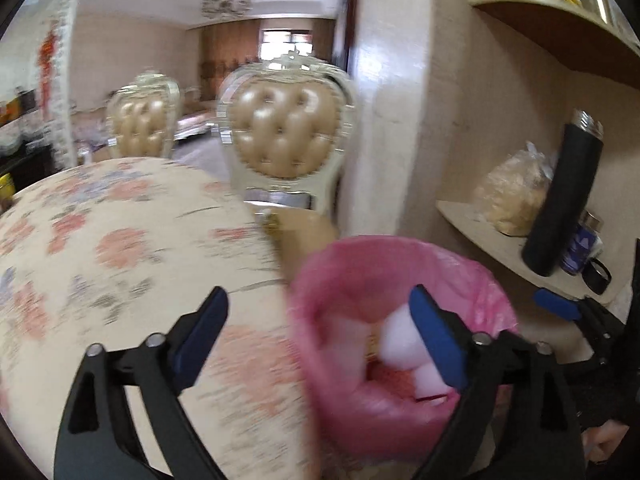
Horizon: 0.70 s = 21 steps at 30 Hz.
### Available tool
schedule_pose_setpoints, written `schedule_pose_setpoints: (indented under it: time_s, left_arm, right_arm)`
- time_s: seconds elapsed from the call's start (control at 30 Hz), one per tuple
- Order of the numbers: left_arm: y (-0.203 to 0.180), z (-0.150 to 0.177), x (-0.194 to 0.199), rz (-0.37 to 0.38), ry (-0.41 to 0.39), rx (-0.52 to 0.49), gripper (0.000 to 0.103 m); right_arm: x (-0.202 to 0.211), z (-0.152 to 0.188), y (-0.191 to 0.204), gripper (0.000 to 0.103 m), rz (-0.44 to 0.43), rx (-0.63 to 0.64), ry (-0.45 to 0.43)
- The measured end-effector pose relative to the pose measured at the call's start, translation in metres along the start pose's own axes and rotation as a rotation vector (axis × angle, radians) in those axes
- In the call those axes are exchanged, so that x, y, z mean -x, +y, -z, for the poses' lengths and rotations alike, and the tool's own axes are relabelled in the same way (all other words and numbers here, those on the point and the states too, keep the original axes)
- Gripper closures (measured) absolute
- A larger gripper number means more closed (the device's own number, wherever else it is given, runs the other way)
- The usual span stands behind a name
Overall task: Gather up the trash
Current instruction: 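Open both grippers over the pink bin to drop the foam pieces, then return both tools to the table and grasp the white tissue with the right gripper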
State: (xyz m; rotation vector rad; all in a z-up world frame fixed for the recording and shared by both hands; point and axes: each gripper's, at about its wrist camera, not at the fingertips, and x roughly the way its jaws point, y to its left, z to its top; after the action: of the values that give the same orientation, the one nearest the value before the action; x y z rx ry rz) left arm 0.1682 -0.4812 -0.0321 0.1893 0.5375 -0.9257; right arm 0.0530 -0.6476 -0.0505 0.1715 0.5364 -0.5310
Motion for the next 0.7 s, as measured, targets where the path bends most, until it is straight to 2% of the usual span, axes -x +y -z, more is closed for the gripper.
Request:
schedule_pose_setpoints:
  time_s: [0.07, 0.23, 0.47, 0.53, 0.7]
  left_arm:
    - [0.023, 0.005, 0.021, -0.078, -0.013, 0.033, 0.005]
    - [0.075, 0.022, 0.078, -0.229, -0.045, 0.094, 0.005]
    - [0.137, 0.056, 0.159, -0.417, -0.079, 0.138, 0.005]
    - [0.154, 0.067, 0.182, -0.474, -0.086, 0.142, 0.005]
    - [0.199, 0.100, 0.237, -0.608, -0.086, 0.159, 0.005]
  right_arm:
    - [0.005, -0.002, 0.013, 0.017, 0.016, 0.027, 0.012]
    - [0.016, -0.013, 0.057, 0.017, -0.022, 0.079, 0.005]
    - [0.031, -0.020, 0.154, 0.014, -0.095, 0.204, -0.009]
    - [0.034, -0.017, 0.188, 0.009, -0.141, 0.242, -0.012]
    - [0.040, -0.011, 0.269, 0.009, -0.278, 0.336, -0.003]
